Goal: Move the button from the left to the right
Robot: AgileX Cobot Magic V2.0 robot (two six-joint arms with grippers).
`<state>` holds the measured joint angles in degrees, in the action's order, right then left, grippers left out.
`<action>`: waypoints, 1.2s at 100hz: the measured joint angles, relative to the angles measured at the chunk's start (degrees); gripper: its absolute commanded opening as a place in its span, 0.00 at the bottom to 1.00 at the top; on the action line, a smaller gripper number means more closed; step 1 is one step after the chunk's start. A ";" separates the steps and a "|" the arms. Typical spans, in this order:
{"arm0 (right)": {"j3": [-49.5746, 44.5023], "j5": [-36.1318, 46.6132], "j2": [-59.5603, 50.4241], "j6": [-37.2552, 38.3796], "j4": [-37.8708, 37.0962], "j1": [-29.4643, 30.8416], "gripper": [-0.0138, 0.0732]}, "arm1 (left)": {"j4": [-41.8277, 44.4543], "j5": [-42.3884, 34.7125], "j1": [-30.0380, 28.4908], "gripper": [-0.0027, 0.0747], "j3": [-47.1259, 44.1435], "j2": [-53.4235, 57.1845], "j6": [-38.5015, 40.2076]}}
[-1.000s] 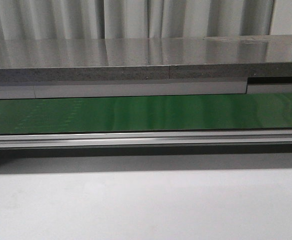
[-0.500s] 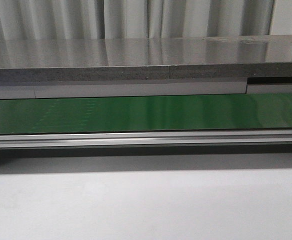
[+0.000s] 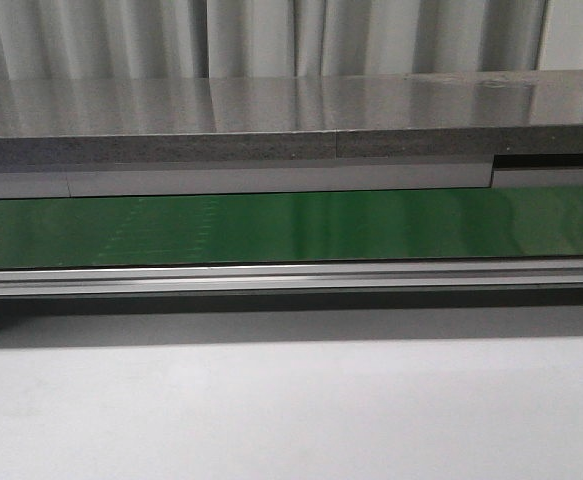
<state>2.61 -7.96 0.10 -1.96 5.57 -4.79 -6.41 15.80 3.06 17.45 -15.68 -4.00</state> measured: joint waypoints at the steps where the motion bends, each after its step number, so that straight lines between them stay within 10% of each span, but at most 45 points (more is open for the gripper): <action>1: -0.17 0.00 -0.10 0.00 0.00 0.00 0.08 | 0.00 0.00 0.00 0.01 0.00 0.00 0.00; 120: -4.18 2.52 -0.72 0.12 -0.94 0.00 0.08 | 0.00 0.00 0.00 0.01 -0.04 0.00 0.00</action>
<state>-1.56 -5.44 -0.61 -1.85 4.63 -4.79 -6.41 15.80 3.06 17.41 -15.68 -4.00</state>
